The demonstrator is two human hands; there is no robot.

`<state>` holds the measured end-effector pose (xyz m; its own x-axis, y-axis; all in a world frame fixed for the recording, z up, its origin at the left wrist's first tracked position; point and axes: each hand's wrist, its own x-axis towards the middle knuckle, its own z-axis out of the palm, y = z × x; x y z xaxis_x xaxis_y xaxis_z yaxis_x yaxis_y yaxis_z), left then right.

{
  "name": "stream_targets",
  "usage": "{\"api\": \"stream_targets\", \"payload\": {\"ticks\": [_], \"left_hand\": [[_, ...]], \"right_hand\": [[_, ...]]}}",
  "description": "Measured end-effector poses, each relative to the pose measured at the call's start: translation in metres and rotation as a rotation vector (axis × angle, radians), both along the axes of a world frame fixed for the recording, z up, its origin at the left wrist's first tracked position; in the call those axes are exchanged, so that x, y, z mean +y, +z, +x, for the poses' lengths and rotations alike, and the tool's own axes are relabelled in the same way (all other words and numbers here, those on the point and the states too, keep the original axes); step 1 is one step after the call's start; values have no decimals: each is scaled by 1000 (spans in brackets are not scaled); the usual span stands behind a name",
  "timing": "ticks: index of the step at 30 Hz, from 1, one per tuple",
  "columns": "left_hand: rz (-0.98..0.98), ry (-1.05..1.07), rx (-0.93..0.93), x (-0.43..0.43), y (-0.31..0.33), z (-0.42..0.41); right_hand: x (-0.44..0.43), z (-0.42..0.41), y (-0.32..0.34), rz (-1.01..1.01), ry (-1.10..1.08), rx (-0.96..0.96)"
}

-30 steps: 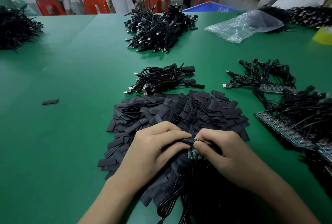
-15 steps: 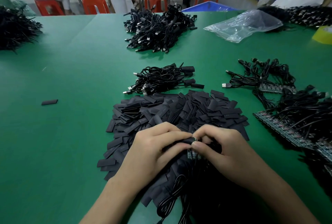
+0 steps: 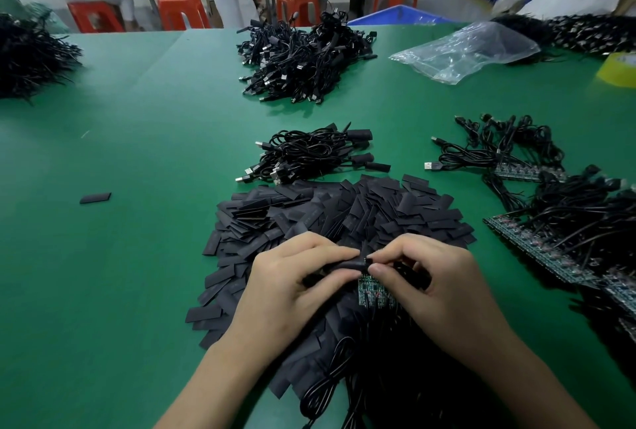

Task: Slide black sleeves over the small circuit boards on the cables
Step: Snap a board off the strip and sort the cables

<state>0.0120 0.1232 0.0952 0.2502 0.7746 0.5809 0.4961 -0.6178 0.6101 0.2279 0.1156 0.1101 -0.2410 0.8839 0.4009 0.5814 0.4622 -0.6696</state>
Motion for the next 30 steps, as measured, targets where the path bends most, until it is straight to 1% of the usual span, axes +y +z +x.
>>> {"api": "stream_targets", "payload": {"ticks": [5, 8, 12, 17, 22, 30], "left_hand": [[13, 11, -6, -1, 1, 2], [35, 89, -29, -2, 2, 5], [31, 209, -118, -2, 2, 5], [43, 258, -176, -5, -1, 9], [94, 278, -144, -6, -5, 14], [103, 294, -110, -8, -7, 17]], "right_hand": [[-1, -1, 0, 12, -11, 14], [-1, -3, 0, 28, -48, 50], [-1, -3, 1, 36, -99, 119], [-2, -5, 2, 46, -142, 140], [-3, -7, 2, 62, -180, 120], [-6, -9, 1, 58, -226, 95]]}}
